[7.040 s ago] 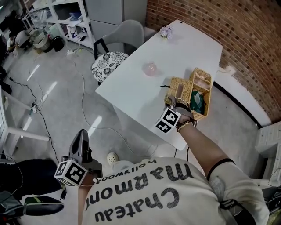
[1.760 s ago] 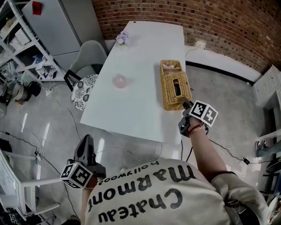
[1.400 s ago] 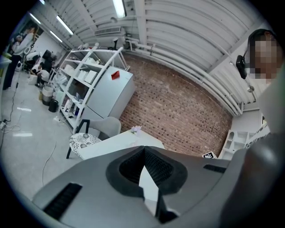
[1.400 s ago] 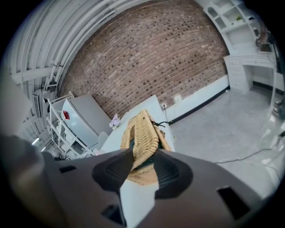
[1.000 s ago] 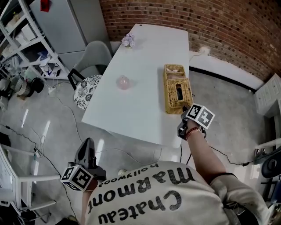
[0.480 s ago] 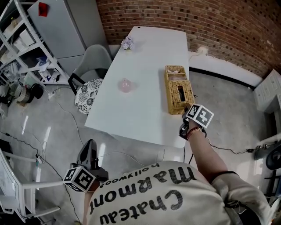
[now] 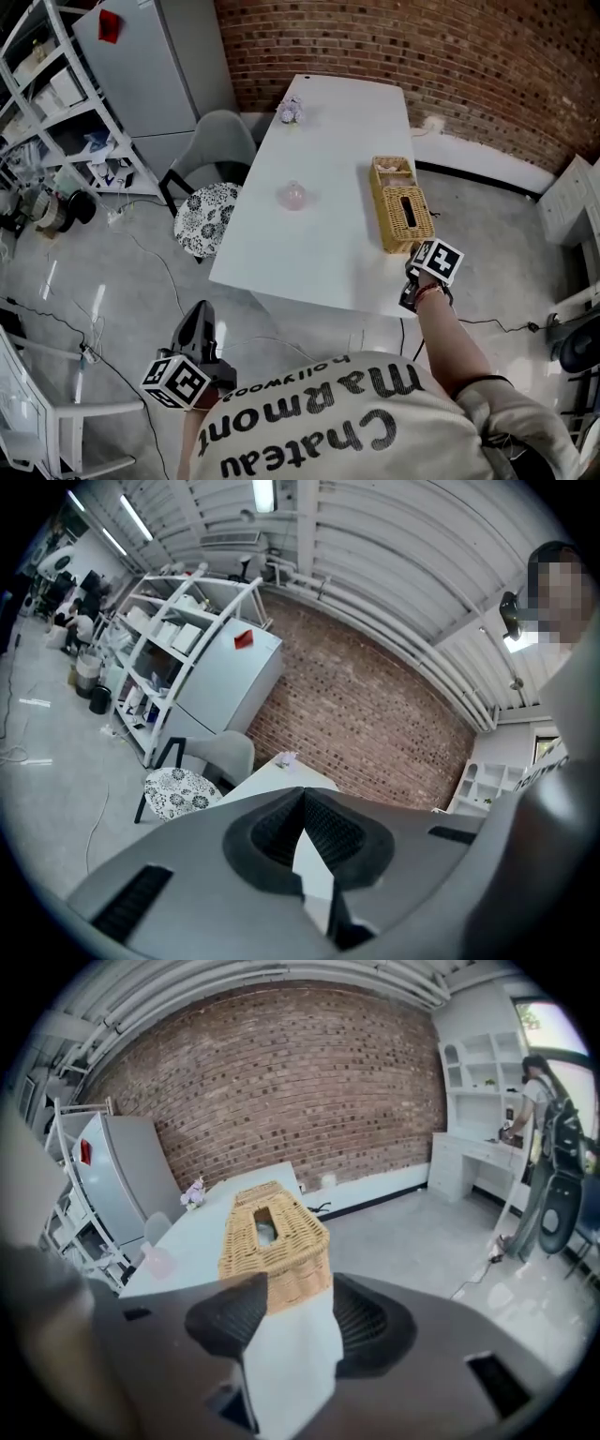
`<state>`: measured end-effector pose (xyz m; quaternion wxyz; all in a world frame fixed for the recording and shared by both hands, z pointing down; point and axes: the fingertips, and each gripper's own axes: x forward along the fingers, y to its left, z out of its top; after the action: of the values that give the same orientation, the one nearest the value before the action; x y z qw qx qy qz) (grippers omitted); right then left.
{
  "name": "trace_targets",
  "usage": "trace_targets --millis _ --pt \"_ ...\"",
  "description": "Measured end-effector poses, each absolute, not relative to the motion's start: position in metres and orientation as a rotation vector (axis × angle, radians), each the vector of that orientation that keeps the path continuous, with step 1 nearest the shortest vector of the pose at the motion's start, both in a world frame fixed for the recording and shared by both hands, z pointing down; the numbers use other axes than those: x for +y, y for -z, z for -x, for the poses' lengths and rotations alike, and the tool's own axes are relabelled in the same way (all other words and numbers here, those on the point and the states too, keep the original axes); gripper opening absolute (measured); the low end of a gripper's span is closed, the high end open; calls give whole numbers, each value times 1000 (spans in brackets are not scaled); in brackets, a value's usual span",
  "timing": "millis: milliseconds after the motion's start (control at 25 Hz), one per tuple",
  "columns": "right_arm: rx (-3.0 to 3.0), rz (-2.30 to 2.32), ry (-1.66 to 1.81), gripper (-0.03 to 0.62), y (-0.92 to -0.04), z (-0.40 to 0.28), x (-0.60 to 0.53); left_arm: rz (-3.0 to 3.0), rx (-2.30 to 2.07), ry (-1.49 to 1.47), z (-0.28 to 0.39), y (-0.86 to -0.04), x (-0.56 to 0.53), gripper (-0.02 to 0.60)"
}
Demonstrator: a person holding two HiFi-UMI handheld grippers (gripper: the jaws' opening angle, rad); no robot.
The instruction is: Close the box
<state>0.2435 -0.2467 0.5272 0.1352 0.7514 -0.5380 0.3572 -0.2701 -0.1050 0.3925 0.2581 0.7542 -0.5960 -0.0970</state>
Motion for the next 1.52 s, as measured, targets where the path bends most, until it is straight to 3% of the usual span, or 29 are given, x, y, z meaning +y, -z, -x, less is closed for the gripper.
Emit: trace_targets --millis 280,920,1200,1280,1520 --pt "-1697 -2052 -1111 207 -538 -143 -228 -2037 -1623 259 322 -397 -93 0" --pt "-2402 -1326 -1131 123 -467 204 -209 -1968 -1736 288 428 -402 -42 0" --pt "-2840 -977 -1308 54 -381 275 -189 -2002 -1789 302 448 -390 -27 0" --pt "-2928 -878 -1332 -8 -364 282 -182 -1985 -1813 317 451 -388 -26 0" --pt "-2962 -843 -1044 0 -360 287 -176 -1936 -1866 342 453 -389 -24 0"
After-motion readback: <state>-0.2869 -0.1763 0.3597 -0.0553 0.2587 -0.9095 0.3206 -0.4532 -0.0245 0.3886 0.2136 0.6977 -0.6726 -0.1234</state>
